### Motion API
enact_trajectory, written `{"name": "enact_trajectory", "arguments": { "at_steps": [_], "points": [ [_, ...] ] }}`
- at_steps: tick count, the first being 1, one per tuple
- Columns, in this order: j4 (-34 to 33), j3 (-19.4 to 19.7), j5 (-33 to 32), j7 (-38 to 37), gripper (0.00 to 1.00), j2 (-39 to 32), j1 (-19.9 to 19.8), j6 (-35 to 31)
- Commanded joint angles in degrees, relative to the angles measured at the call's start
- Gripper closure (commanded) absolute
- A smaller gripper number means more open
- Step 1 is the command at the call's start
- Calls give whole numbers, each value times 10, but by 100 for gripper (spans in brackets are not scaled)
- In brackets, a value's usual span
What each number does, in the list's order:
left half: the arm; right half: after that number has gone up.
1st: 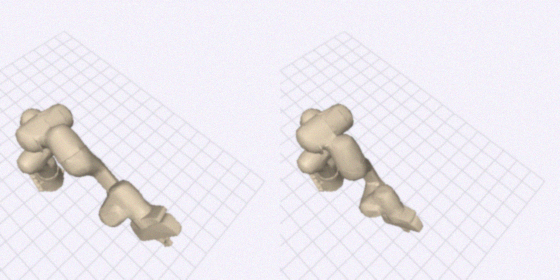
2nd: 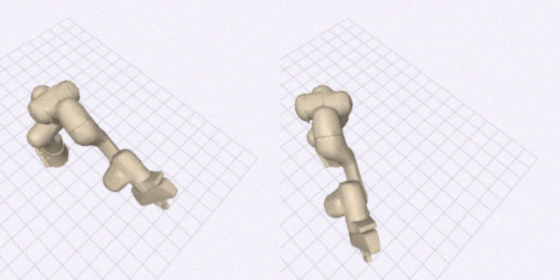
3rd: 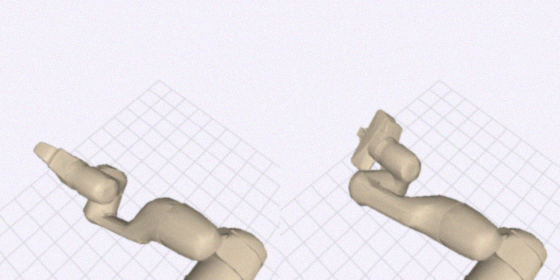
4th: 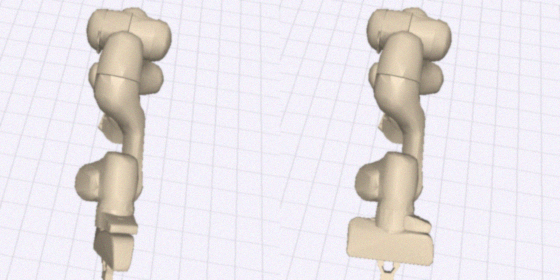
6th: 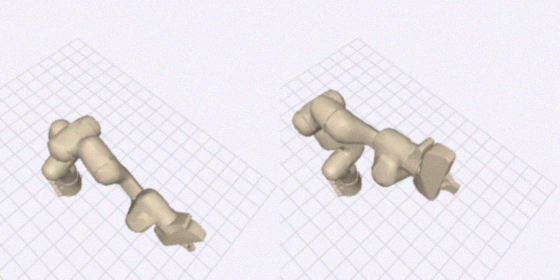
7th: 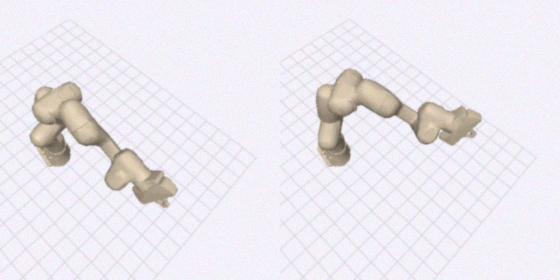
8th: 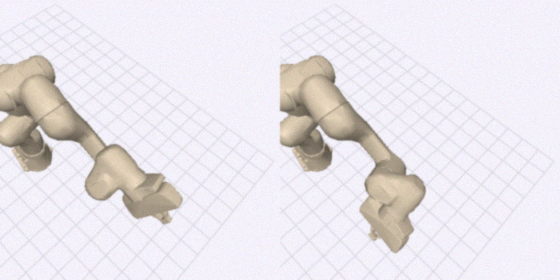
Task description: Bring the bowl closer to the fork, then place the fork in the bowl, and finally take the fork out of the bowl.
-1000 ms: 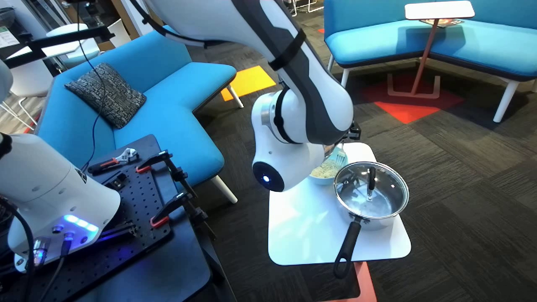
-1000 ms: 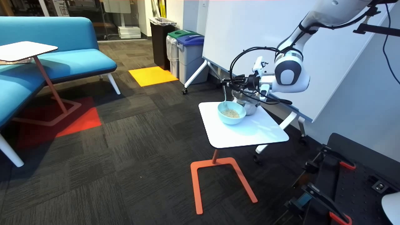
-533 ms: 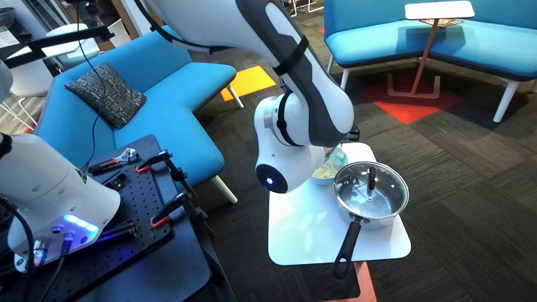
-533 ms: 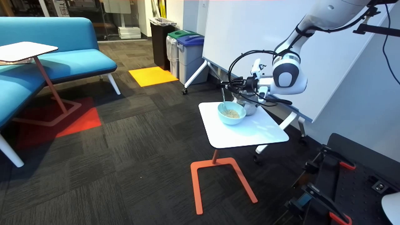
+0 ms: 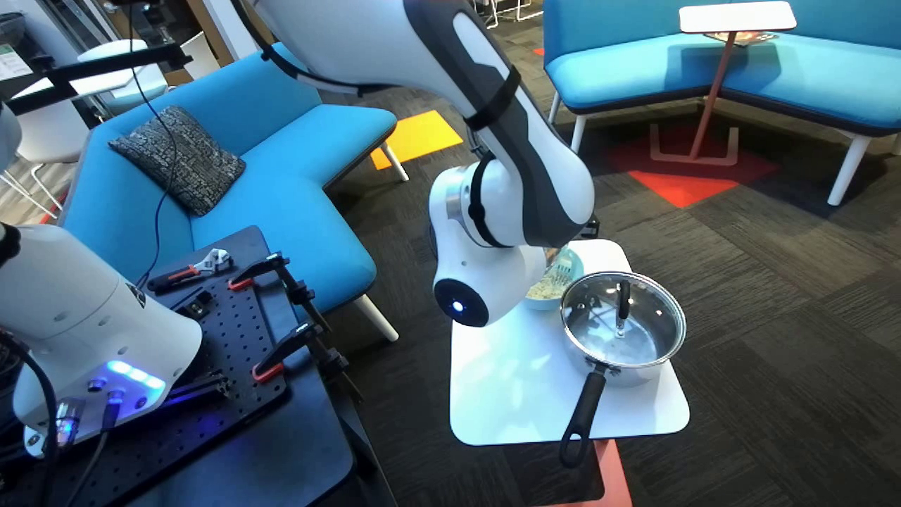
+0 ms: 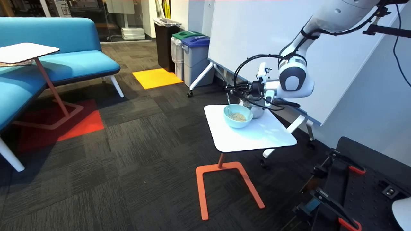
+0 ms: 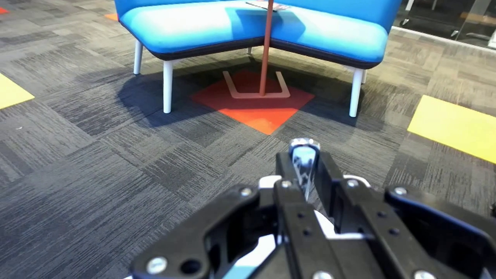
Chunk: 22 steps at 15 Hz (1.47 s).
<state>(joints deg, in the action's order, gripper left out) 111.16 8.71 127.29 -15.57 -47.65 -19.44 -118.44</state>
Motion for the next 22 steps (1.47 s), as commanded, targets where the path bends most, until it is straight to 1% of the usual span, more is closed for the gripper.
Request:
{"name": "enact_trajectory", "arguments": {
  "at_steps": [1,7,11,14,16,22],
  "points": [
    [-8,4,-25,-32,95,-6,-2,15],
    [-6,7,-61,-75,95,-8,-9,19],
    [-3,12,-58,-106,95,-5,-13,-1],
    [0,18,-41,-94,95,1,-11,-15],
    [0,21,-30,-74,95,2,-10,-14],
    [-11,15,-31,-44,95,-7,-11,14]
  ]
}}
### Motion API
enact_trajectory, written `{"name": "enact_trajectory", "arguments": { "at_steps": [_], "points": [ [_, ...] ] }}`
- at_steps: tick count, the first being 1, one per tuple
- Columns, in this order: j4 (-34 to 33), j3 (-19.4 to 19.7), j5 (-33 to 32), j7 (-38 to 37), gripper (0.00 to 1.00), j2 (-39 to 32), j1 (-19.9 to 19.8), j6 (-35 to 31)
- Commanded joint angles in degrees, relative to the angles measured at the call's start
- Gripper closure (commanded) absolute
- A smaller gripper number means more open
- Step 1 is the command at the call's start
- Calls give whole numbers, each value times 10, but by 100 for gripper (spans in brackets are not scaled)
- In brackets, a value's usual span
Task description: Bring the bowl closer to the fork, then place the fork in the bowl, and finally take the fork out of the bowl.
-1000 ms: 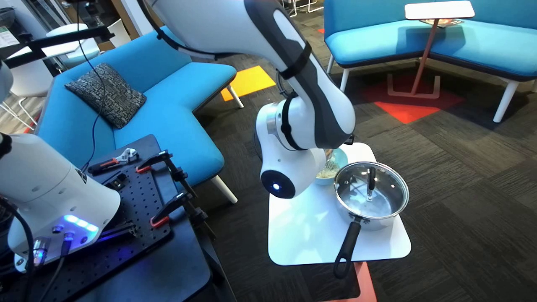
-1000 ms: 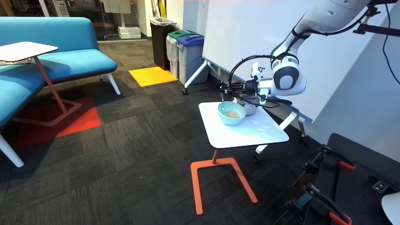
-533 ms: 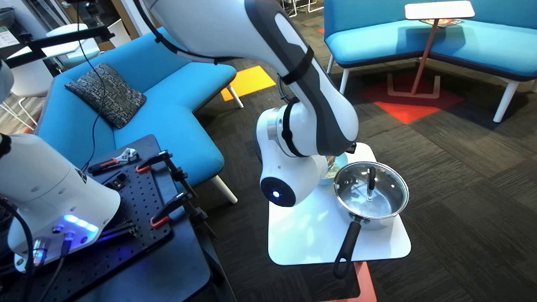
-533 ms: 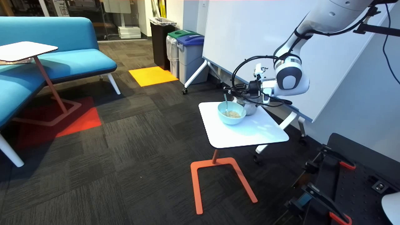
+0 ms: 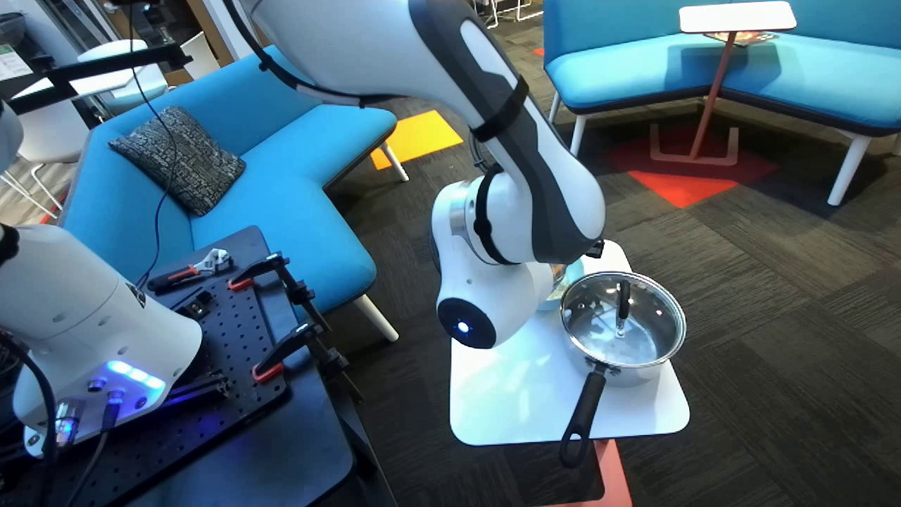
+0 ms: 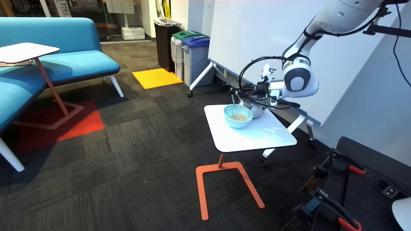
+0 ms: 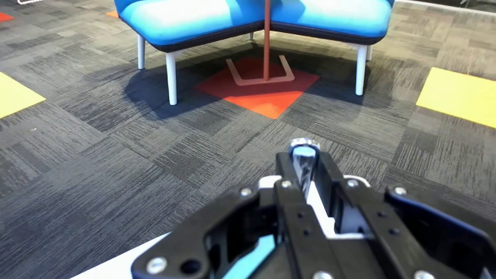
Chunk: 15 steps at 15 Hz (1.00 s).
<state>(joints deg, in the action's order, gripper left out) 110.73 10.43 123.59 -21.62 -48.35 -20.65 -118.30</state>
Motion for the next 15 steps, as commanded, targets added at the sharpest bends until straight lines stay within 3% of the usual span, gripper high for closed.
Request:
{"name": "enact_trajectory", "arguments": {
  "at_steps": [1,9,15],
  "points": [
    [-9,-3,5,16,95,-1,1,16],
    [-27,-8,-38,-2,95,-5,15,9],
    [-23,10,-83,13,95,11,59,-87]
  ]
}}
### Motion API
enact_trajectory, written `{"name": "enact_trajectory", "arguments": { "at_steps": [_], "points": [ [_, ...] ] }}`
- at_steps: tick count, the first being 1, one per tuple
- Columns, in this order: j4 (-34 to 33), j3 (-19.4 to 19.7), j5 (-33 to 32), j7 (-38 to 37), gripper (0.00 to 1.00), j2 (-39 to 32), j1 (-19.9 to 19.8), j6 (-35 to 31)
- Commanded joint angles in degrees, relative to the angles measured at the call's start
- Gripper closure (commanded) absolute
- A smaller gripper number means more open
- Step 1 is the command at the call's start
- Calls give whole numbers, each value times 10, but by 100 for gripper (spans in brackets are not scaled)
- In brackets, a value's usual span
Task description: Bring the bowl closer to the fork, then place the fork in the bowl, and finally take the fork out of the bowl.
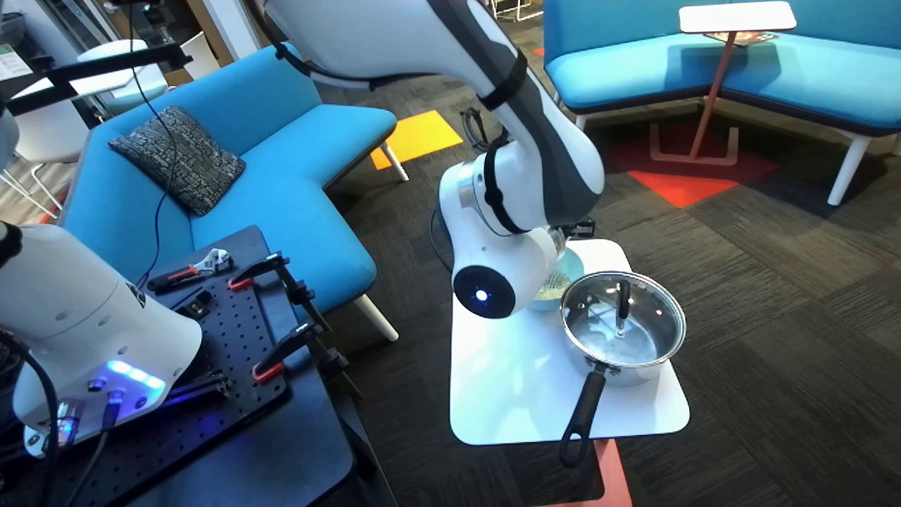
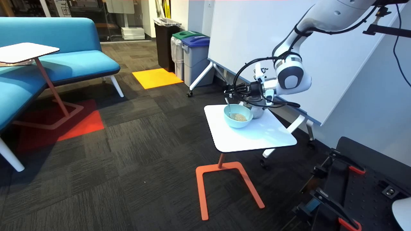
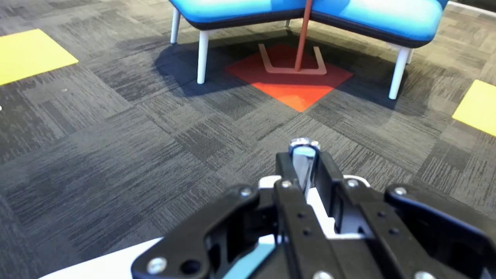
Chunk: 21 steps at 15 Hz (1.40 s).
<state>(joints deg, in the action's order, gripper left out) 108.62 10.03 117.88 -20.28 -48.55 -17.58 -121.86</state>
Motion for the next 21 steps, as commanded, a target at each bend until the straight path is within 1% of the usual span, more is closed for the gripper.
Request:
{"name": "enact_trajectory", "arguments": {
  "at_steps": [1,2,3,4,5,6,9,12,13,15,19,21],
  "points": [
    [-3,17,-41,0,95,16,37,-76],
    [-6,18,-54,-1,95,16,44,-95],
    [-10,18,-71,-3,81,17,50,-115],
    [-13,17,-87,-4,56,18,55,-128],
    [-14,15,-101,-6,55,19,58,-140],
    [-16,13,-113,-5,49,20,61,-150],
    [-15,9,-142,-4,25,24,64,-166],
    [1,11,-164,5,4,42,71,-179],
    [9,13,-176,9,0,52,76,-189],
    [28,21,-220,9,0,77,94,-232],
    [51,27,-349,-38,0,107,133,-325],
    [61,24,-404,-72,0,117,142,-346]
  ]
}}
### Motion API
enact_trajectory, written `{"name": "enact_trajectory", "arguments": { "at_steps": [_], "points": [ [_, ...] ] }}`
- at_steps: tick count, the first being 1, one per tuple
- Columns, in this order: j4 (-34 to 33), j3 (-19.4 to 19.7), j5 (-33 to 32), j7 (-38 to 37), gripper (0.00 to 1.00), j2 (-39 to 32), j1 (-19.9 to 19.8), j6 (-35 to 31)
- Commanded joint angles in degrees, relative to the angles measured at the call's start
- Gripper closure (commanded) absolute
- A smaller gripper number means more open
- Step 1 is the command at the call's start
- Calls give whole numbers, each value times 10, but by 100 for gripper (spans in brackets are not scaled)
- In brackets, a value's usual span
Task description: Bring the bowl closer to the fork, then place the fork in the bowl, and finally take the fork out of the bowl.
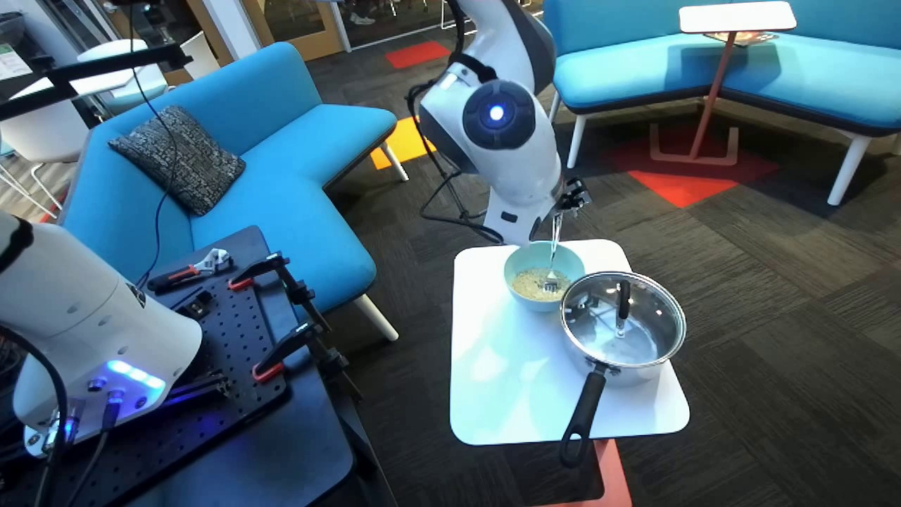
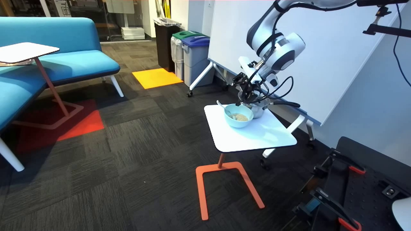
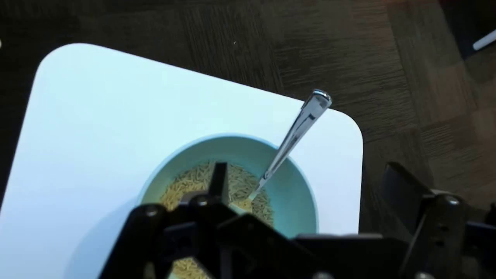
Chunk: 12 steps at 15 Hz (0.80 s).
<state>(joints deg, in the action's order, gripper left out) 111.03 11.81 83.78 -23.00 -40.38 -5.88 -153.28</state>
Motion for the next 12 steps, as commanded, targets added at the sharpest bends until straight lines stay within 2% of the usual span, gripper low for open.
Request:
{"name": "enact_trajectory", "arguments": {
  "at_steps": [1,3,7,12],
  "points": [
    [6,-12,-37,-19,0,8,-3,-19],
    [15,-13,-61,-38,0,16,7,-31],
    [20,-12,-63,-38,0,17,8,-33],
    [-27,-27,-37,-142,0,-3,-23,20]
  ]
}}
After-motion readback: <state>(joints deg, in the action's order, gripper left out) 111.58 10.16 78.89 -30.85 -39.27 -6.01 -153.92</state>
